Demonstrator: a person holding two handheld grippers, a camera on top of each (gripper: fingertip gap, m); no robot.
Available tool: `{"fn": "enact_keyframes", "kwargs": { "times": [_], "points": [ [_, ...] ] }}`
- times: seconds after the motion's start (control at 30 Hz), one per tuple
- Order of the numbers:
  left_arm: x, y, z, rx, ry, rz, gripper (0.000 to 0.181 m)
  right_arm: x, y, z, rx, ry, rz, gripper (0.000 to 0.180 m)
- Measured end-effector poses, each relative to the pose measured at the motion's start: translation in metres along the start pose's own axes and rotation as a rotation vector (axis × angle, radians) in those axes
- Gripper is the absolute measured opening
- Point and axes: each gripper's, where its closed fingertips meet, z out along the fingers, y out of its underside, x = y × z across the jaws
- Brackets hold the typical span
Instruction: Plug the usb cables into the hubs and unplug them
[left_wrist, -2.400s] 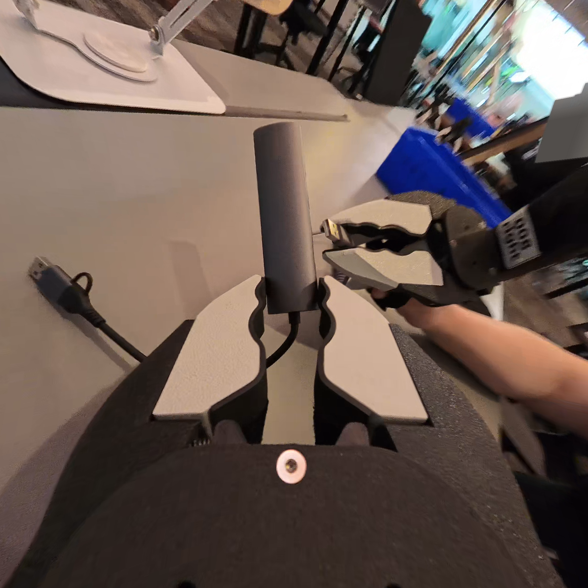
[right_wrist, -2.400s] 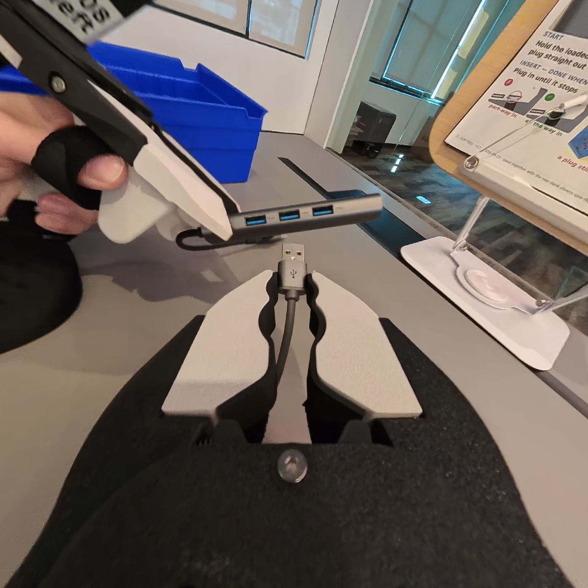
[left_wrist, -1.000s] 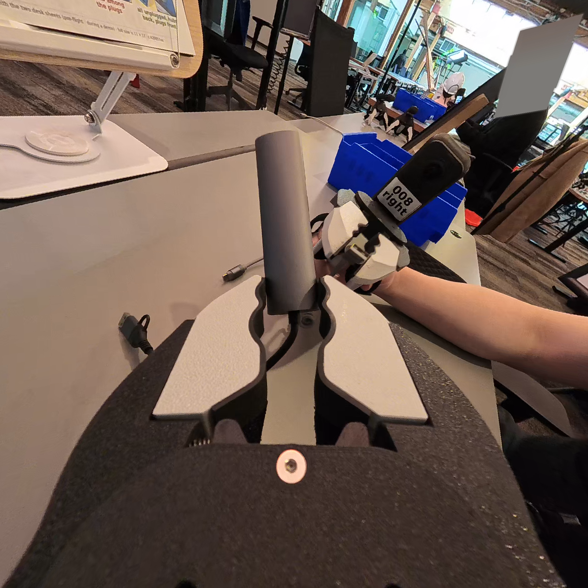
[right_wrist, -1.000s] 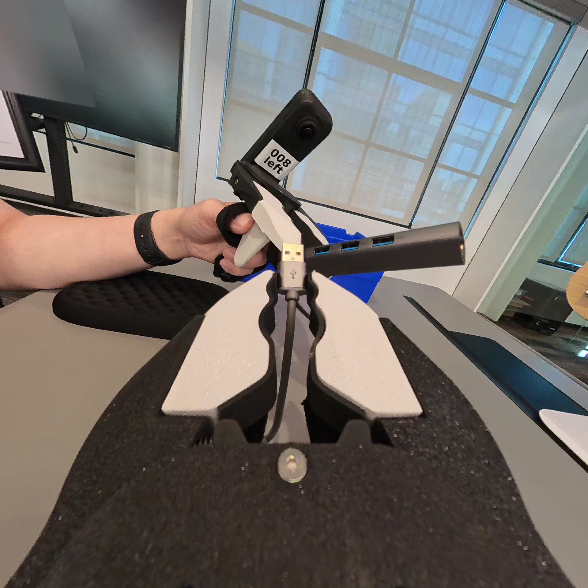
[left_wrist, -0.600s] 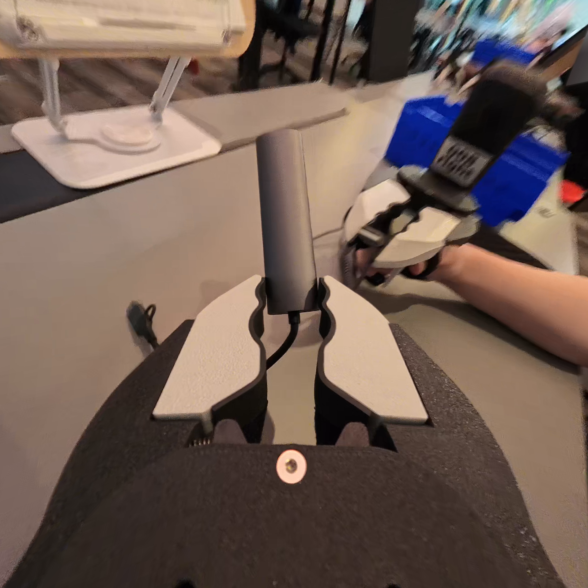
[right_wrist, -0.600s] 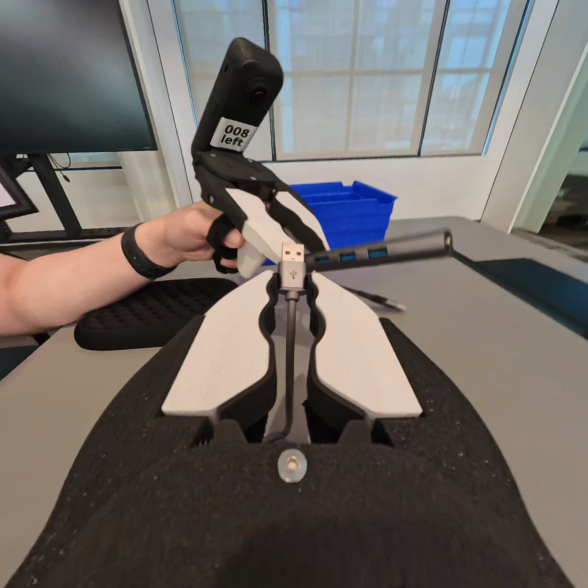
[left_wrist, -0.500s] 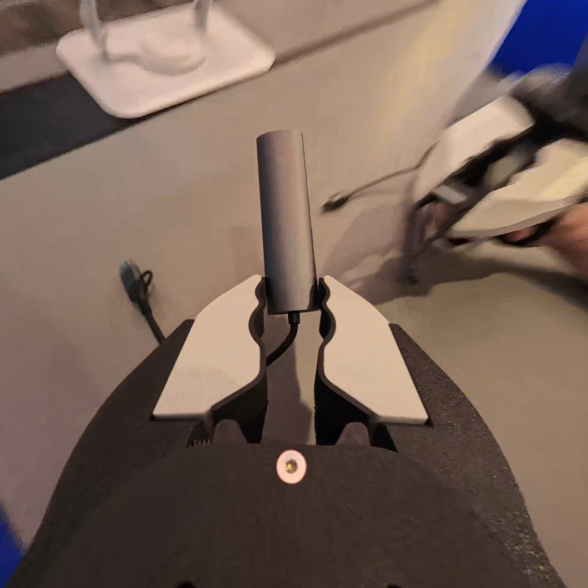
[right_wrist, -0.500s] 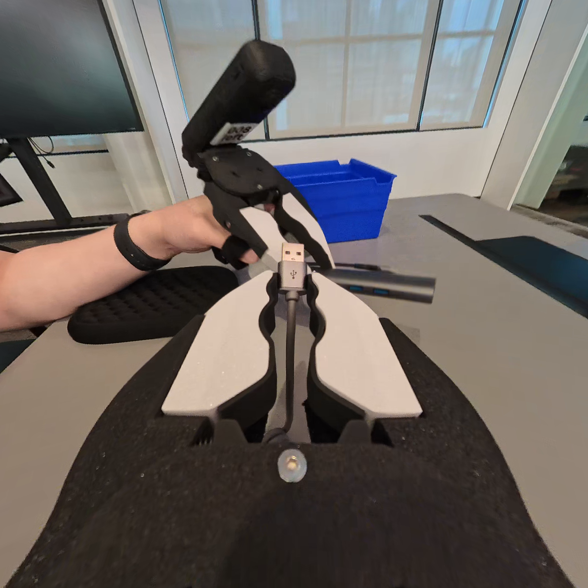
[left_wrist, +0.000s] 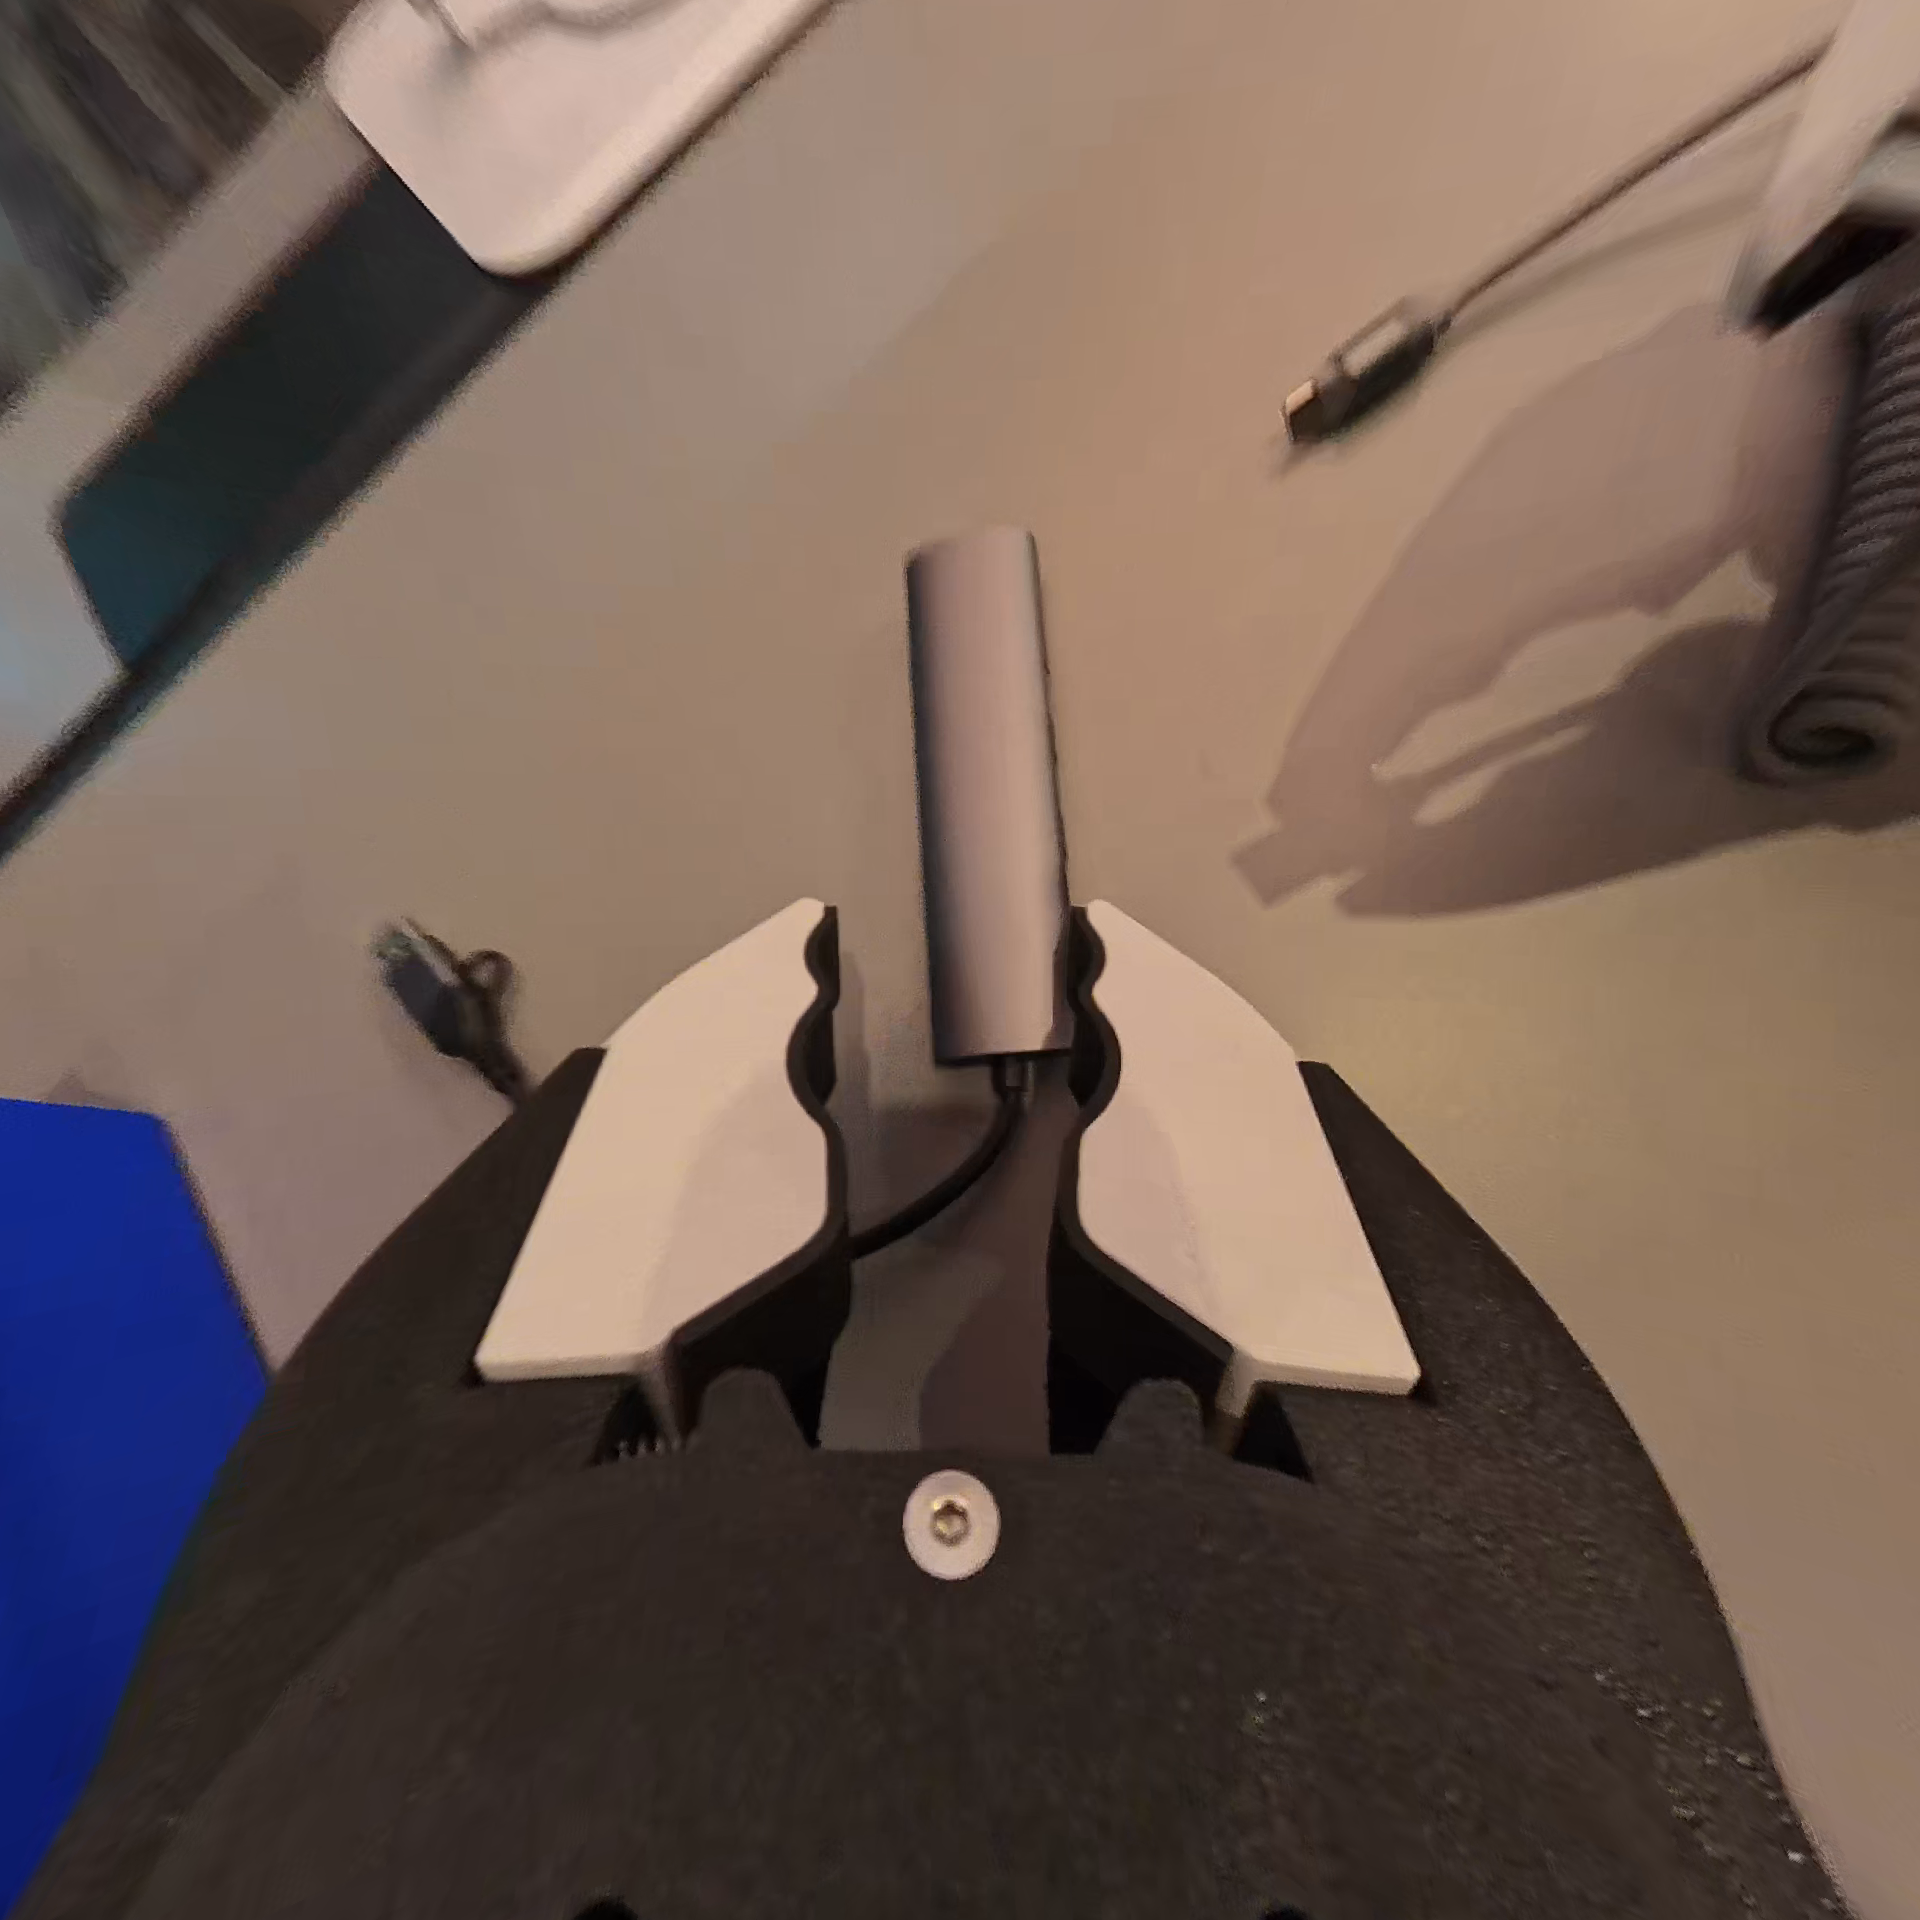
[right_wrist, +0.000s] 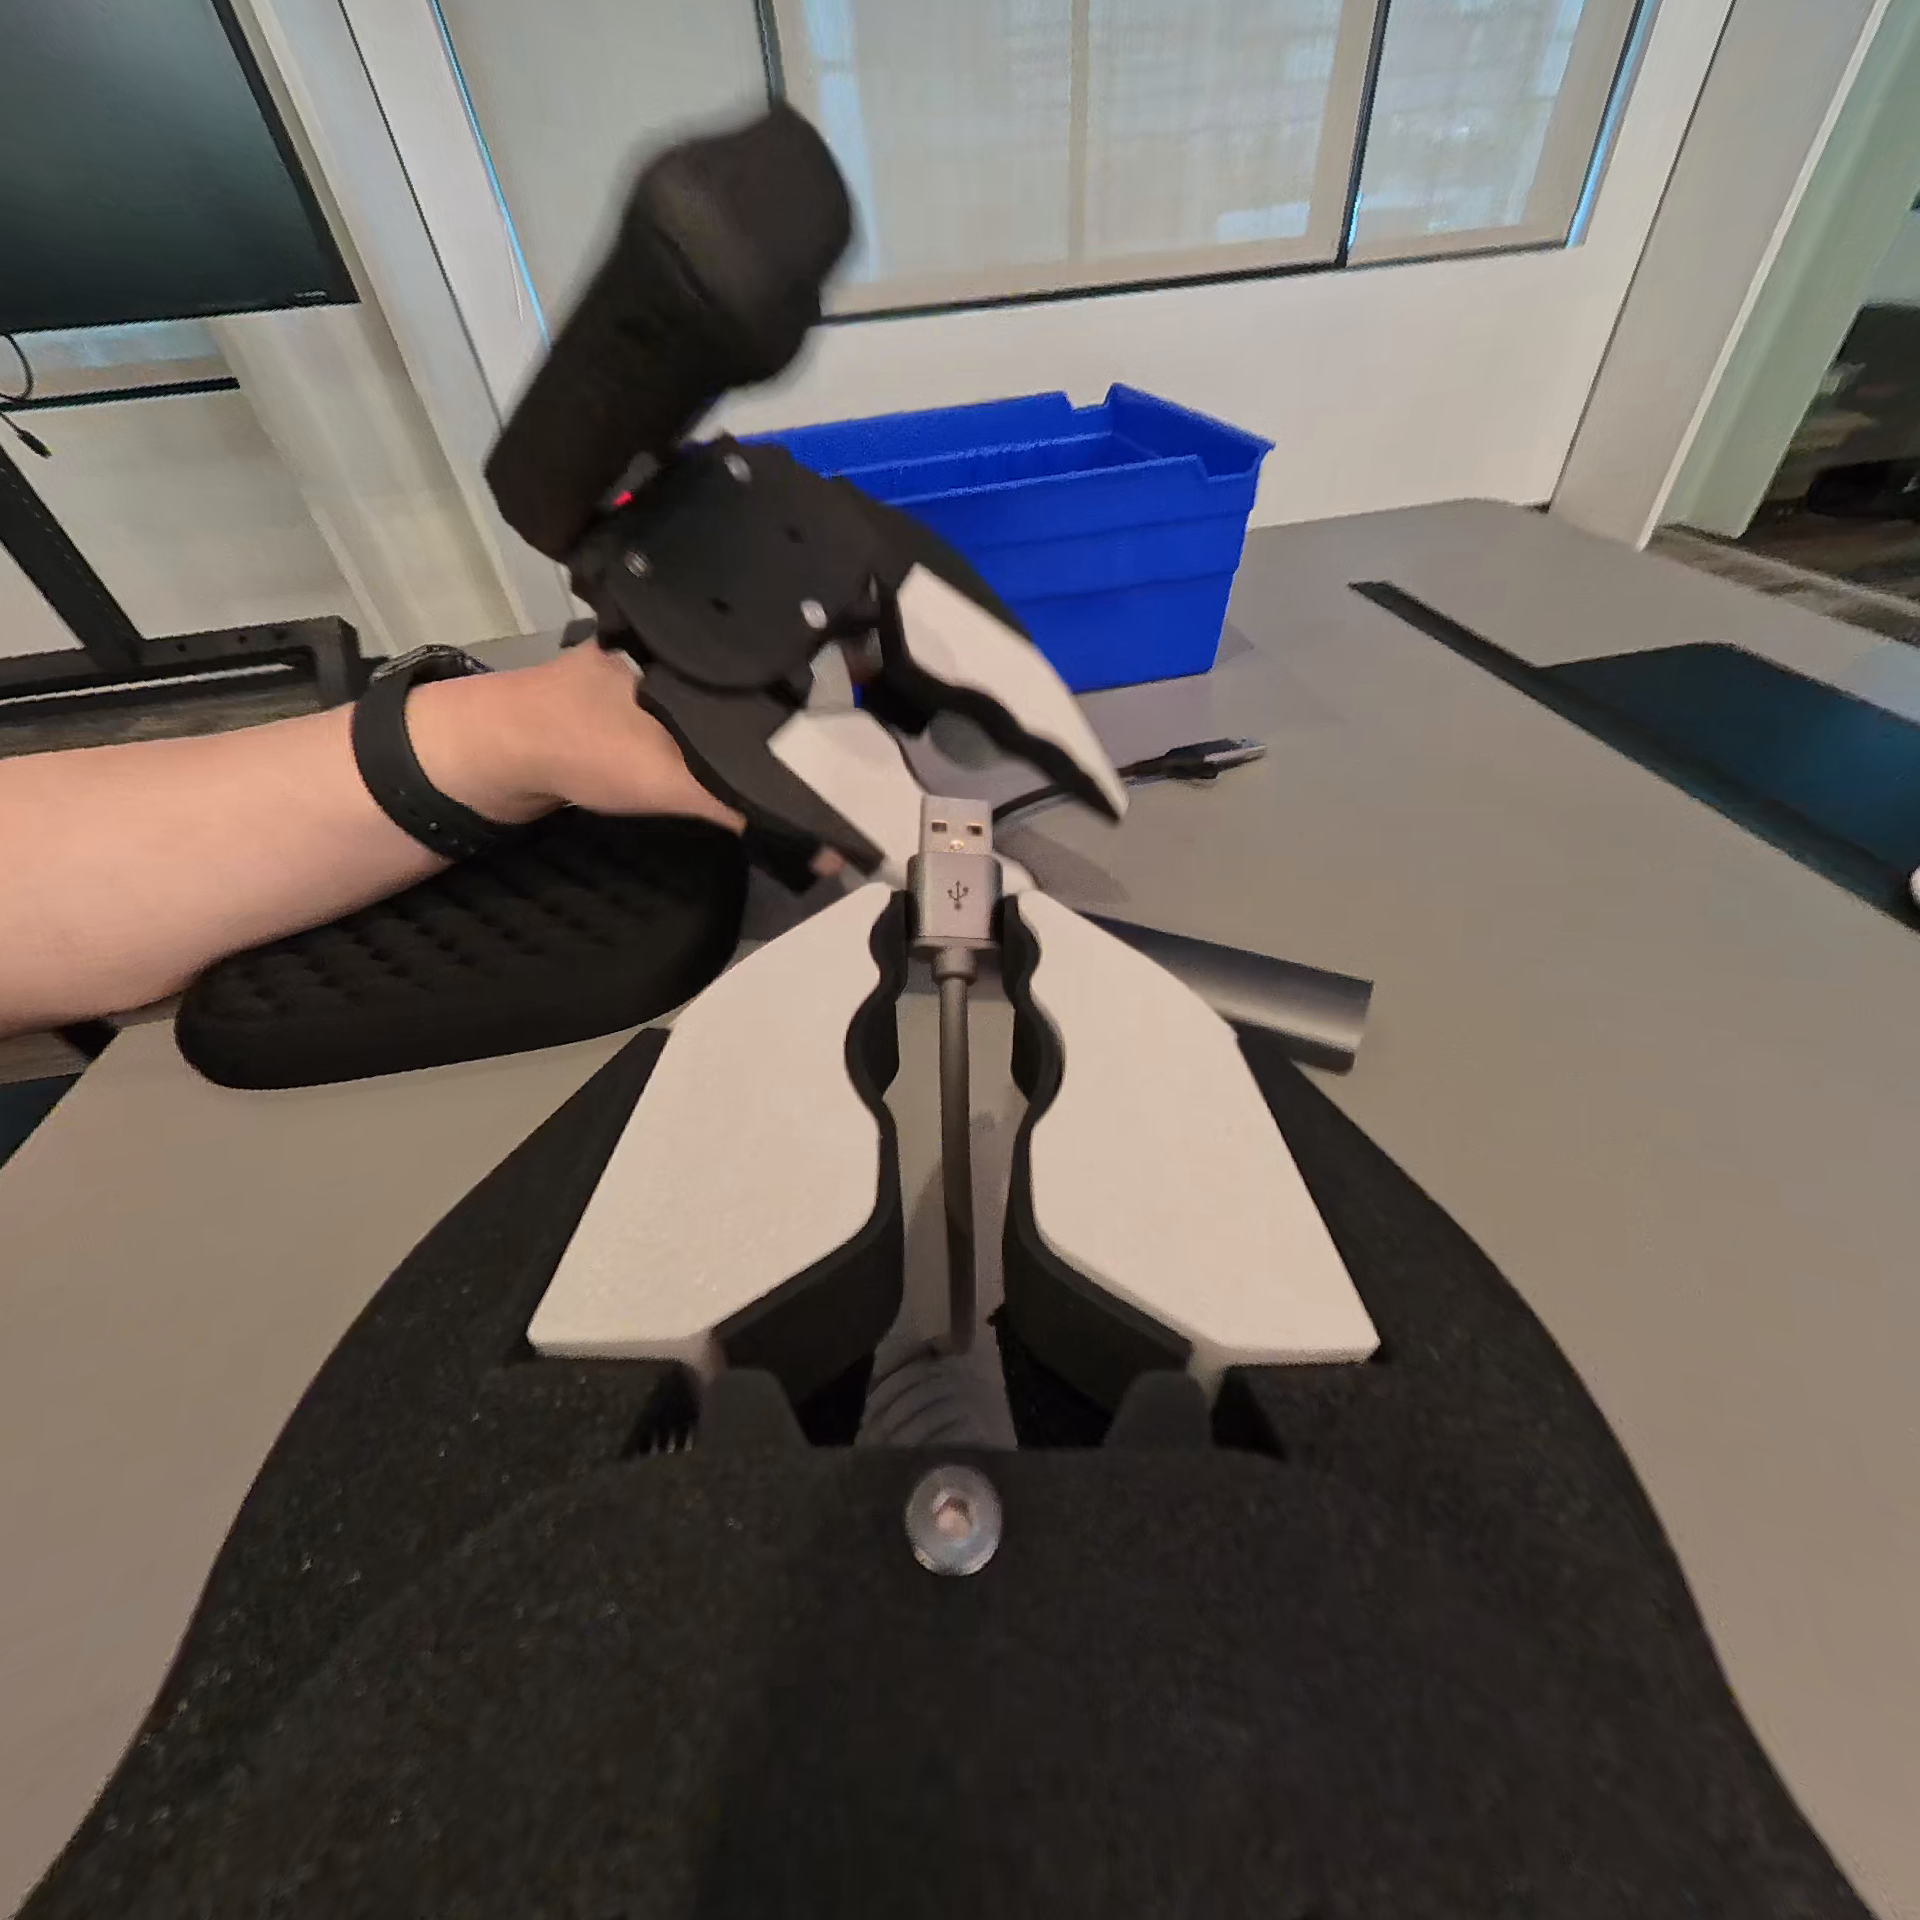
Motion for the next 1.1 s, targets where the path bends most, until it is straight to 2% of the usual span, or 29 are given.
{"fn": "enact_keyframes", "kwargs": {
  "times": [0.13,0.2,0.27,0.33,0.4,0.6,0.77,1.0,1.1],
  "points": [
    [0.021,-0.064,-0.056,0.421,0.076,0.128,0.037,-0.008,0.006,0.0,-0.042,-0.077,0.067,0.016],
    [0.036,-0.076,-0.076,0.522,0.043,0.279,0.026,-0.013,0.008,0.0,-0.067,-0.122,0.1,0.017],
    [0.046,-0.078,-0.079,0.566,-0.062,0.443,0.023,-0.018,0.009,-0.001,-0.075,-0.162,0.124,0.016],
    [0.058,-0.072,-0.071,0.534,-0.105,0.572,0.009,-0.019,0.011,-0.001,-0.095,-0.173,0.146,0.016],
    [0.064,-0.064,-0.06,0.467,-0.093,0.604,0.007,-0.016,0.019,-0.002,-0.141,-0.165,0.155,0.016],
    [0.077,-0.057,-0.058,0.445,0.06,0.54,0.019,-0.017,0.02,-0.009,-0.186,-0.195,0.224,0.016],
    [0.091,-0.056,-0.057,0.447,0.128,0.548,0.025,-0.034,0.022,-0.014,-0.222,-0.31,0.265,0.016],
    [0.106,-0.054,-0.055,0.452,0.179,0.598,0.006,-0.042,0.022,-0.018,-0.23,-0.402,0.36,0.016],
    [0.106,-0.052,-0.052,0.414,0.216,0.566,0.004,-0.039,0.023,-0.016,-0.219,-0.393,0.368,0.016]
  ]
}}
